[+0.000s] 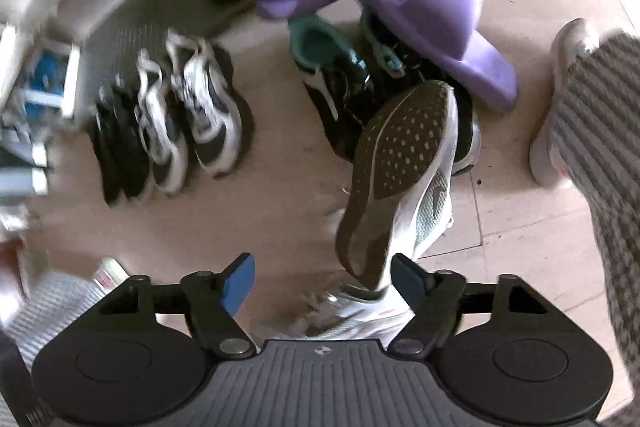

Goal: Organize scattered shoes
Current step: 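Grasp the grey-white mesh sneaker by its laces with the right gripper, then lower the sneaker onto the floor before the black-white pair, open right gripper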

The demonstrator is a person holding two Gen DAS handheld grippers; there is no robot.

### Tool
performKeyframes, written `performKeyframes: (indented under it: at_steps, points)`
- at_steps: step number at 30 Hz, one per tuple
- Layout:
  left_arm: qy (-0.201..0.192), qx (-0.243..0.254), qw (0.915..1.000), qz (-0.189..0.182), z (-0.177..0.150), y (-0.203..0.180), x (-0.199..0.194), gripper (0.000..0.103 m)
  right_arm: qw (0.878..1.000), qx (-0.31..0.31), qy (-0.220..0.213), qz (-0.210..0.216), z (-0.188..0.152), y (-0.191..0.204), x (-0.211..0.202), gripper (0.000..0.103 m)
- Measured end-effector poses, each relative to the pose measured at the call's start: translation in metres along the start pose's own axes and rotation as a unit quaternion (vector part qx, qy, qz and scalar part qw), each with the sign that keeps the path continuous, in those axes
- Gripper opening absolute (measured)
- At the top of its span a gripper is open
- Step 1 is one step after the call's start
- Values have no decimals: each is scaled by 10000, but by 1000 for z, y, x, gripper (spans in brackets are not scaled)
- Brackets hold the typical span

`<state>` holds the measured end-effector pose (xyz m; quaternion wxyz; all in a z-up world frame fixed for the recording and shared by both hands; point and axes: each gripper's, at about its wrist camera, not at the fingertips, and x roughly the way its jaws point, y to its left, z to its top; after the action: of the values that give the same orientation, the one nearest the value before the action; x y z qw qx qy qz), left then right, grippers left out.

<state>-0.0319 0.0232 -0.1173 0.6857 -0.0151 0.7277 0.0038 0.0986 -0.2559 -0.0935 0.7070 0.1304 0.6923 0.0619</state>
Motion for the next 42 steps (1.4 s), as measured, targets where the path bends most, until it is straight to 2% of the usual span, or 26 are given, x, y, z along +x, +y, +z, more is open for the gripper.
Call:
performKeyframes:
  at_steps: [1, 3, 4, 5, 6, 8, 10, 12, 16, 18, 20, 22, 23, 24, 25, 26, 28, 29, 32, 33, 35, 36, 38, 39, 41, 42]
  points:
    - [104, 2, 9999, -19, 0, -1, 7, 83, 9998, -116, 165, -47, 1, 5, 10, 52]
    - [233, -11, 9997, -3, 0, -1, 17, 79, 9982, -340, 481, -135, 3, 14, 30, 40]
    - [261, -25, 9997, 15, 0, -1, 21, 75, 9976, -402, 545, -140, 3, 11, 35, 36]
    - [317, -63, 9995, 53, 0, 2, 28, 74, 9926, -701, 968, -202, -1, 21, 61, 36]
    - [343, -111, 9993, 79, 0, 5, 31, 74, 9892, -841, 1183, -191, -4, 28, 76, 35]
    - [404, -228, 9988, 127, -1, 12, 37, 77, 9807, -1111, 1599, -174, -10, 43, 104, 36]
    - [476, -409, 9980, 120, -4, 24, 45, 81, 9765, -1180, 1785, -242, -13, 49, 131, 42]
    - [523, -502, 9973, 107, -5, 33, 52, 82, 9721, -1245, 1962, -308, -15, 55, 156, 42]
    - [584, -431, 9973, 114, -2, 40, 63, 83, 9691, -1369, 1984, -522, -14, 55, 193, 44]
    - [542, -384, 9978, 73, 3, 41, 64, 85, 9685, -1363, 1961, -703, -12, 51, 210, 49]
    - [508, -372, 9980, 20, 7, 41, 64, 86, 9668, -1228, 2064, -873, -13, 44, 221, 46]
    - [502, -354, 9981, -22, 8, 41, 64, 86, 9625, -1228, 2245, -901, -16, 42, 227, 61]
    - [520, -340, 9981, -41, 9, 40, 65, 86, 9560, -1295, 2519, -765, -25, 41, 230, 61]
    - [536, -330, 9980, -46, 9, 39, 66, 86, 9506, -1262, 2736, -745, -33, 39, 232, 59]
    - [551, -324, 9979, -42, 8, 39, 66, 86, 9448, -1268, 2918, -779, -42, 38, 236, 45]
    - [567, -317, 9979, -34, 8, 39, 66, 86, 9432, -1319, 2947, -780, -46, 38, 237, 42]
    - [575, -321, 9978, -5, 6, 40, 64, 86, 9325, -1981, 2944, -675, -75, 52, 235, 25]
    - [564, -360, 9978, 34, 6, 42, 63, 86, 9287, -2337, 2792, -702, -82, 60, 228, 15]
    - [531, -634, 9963, 227, 5, 52, 54, 86, 9096, -3361, 2317, -770, -104, 83, 208, 13]
    - [514, -756, 9953, 305, 5, 57, 50, 86, 9069, -3525, 2190, -730, -106, 87, 201, 12]
    - [401, -1128, 9915, 501, 7, 75, 36, 87, 8909, -4116, 1817, -621, -113, 102, 183, 12]
    - [243, -1413, 9875, 650, 9, 88, 25, 87, 8735, -4585, 1546, -546, -119, 114, 170, 11]
    - [-55, -1752, 9807, 866, 10, 105, 8, 90, 8462, -5173, 1197, -459, -126, 130, 160, 11]
    - [-252, -1942, 9755, 1002, 11, 116, -2, 90, 8206, -5634, 882, -385, -131, 143, 151, 11]
    - [-359, -2093, 9716, 1044, 11, 123, -6, 90, 7802, -6219, 506, -439, -135, 158, 144, 11]
    - [-421, -2192, 9689, 1064, 11, 128, -9, 90, 7465, -6629, 290, -499, -138, 168, 140, 11]
